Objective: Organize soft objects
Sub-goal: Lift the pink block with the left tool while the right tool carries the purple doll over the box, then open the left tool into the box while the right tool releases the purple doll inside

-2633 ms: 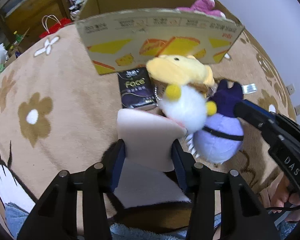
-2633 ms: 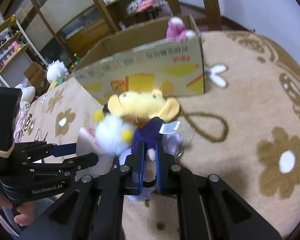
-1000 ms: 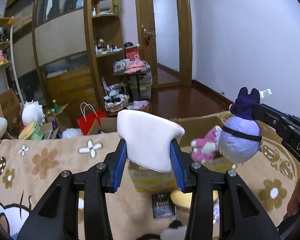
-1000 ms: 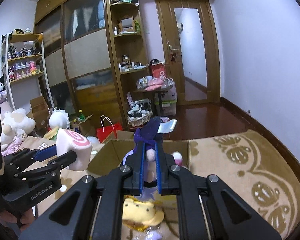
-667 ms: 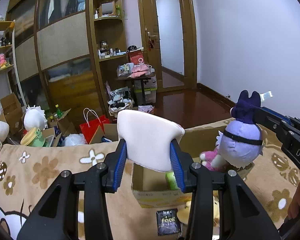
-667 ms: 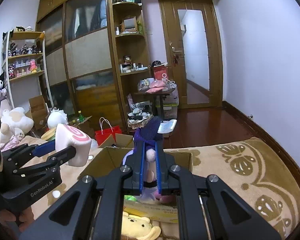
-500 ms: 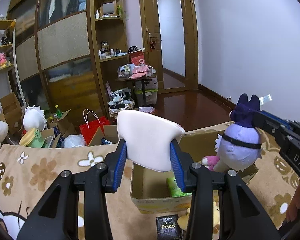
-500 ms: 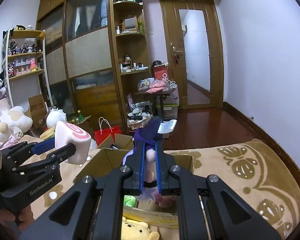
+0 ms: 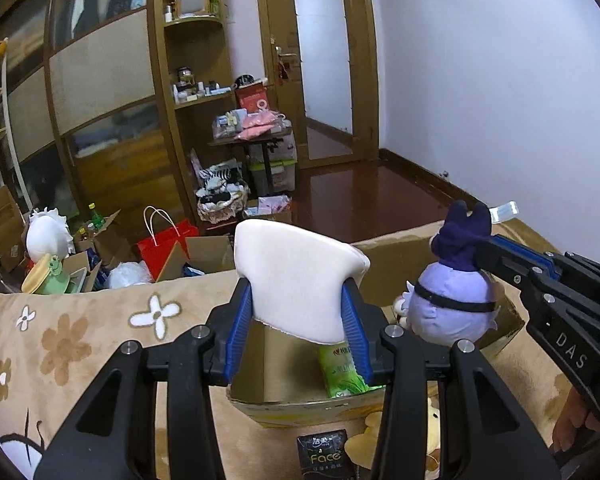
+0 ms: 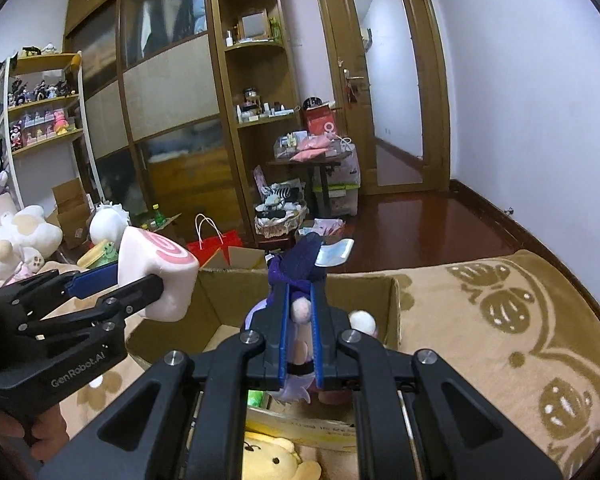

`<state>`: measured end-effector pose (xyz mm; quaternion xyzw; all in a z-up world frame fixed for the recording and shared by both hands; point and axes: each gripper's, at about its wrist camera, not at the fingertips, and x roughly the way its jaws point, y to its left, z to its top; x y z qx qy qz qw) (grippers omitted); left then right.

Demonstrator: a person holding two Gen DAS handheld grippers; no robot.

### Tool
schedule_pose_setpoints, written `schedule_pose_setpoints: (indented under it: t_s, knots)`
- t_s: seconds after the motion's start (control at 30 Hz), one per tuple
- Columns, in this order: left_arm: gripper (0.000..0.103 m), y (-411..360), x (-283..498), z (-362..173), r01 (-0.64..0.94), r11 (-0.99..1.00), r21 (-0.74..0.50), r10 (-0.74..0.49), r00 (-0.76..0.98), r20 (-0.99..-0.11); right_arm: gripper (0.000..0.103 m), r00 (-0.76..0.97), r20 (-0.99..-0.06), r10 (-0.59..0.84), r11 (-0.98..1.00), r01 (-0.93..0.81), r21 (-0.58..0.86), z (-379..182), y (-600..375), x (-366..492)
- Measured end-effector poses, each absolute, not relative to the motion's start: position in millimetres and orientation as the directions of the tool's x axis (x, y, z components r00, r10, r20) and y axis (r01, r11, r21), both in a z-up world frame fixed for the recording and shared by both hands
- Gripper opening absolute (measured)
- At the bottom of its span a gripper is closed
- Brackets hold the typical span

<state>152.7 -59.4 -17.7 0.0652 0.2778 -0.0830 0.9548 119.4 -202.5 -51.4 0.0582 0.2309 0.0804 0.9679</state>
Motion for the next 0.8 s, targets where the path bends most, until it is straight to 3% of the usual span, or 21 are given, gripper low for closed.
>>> schedule_pose_setpoints:
  t_s: [0.37, 0.53, 0.73, 0.8]
  knots:
    - [0.054, -58.8, 173.0, -46.7, 0.22, 0.974, 0.054, -0.133, 0.75, -0.648, 0.012, 0.84, -0.504, 0.204, 0.975, -0.131, 0.177, -70.9, -206.1, 128.8]
    - [0.072, -52.5, 174.6, -47.1, 0.199, 0.979, 0.05, -0.12, 0.752, -0.649, 0.013, 0.825, -0.525, 0.209, 0.975, -0.133, 0.18, -76.9, -206.0, 129.8]
    - [0.083, -48.4, 170.2, -49.1, 0.186, 0.981, 0.064, -0.097, 0.742, -0.663, 0.013, 0.82, -0.532, 0.212, 0.975, -0.139, 0.175, -75.7, -206.9, 125.9]
    - [0.088, -47.0, 167.4, -49.1, 0.178, 0.981, 0.073, -0.084, 0.741, -0.666, 0.019, 0.818, -0.534, 0.212, 0.975, -0.138, 0.176, -74.5, -206.8, 125.1]
